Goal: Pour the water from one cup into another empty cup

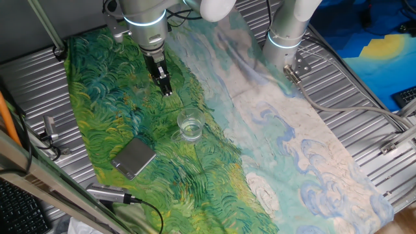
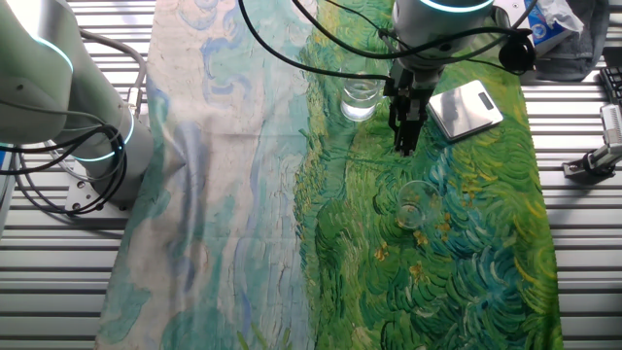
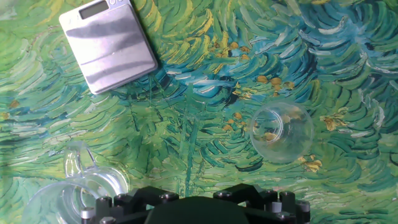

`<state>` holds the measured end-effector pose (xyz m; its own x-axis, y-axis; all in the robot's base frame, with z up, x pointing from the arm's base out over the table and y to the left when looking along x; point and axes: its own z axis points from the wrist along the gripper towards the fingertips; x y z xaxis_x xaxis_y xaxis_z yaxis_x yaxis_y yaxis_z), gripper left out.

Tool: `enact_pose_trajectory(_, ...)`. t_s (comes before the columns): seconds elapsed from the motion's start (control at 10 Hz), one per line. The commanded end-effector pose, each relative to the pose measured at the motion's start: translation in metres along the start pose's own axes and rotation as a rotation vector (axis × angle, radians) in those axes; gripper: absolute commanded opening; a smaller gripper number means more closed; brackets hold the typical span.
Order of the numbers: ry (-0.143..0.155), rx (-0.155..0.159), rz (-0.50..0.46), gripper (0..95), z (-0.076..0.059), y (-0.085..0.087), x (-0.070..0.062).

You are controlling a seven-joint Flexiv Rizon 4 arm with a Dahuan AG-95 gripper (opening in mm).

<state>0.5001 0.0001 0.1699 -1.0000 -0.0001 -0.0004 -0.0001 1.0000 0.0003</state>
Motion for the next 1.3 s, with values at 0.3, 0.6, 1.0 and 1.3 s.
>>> enact_pose_trajectory(0.3, -0.011, -0.014, -0.201, 0.0, -0.0002, 0.0, 0.0001)
enact_pose_trajectory(0.6, -0.006, -0.013, -0.204, 0.0, -0.0002, 0.0, 0.0001)
enact_pose_trajectory(1.0, -0.001, -0.016, -0.212, 0.0, -0.0002, 0.0, 0.0001)
enact_pose_trajectory(1.3, 0.002, -0.019, -0.194, 0.0, -0.0002, 0.0, 0.0001)
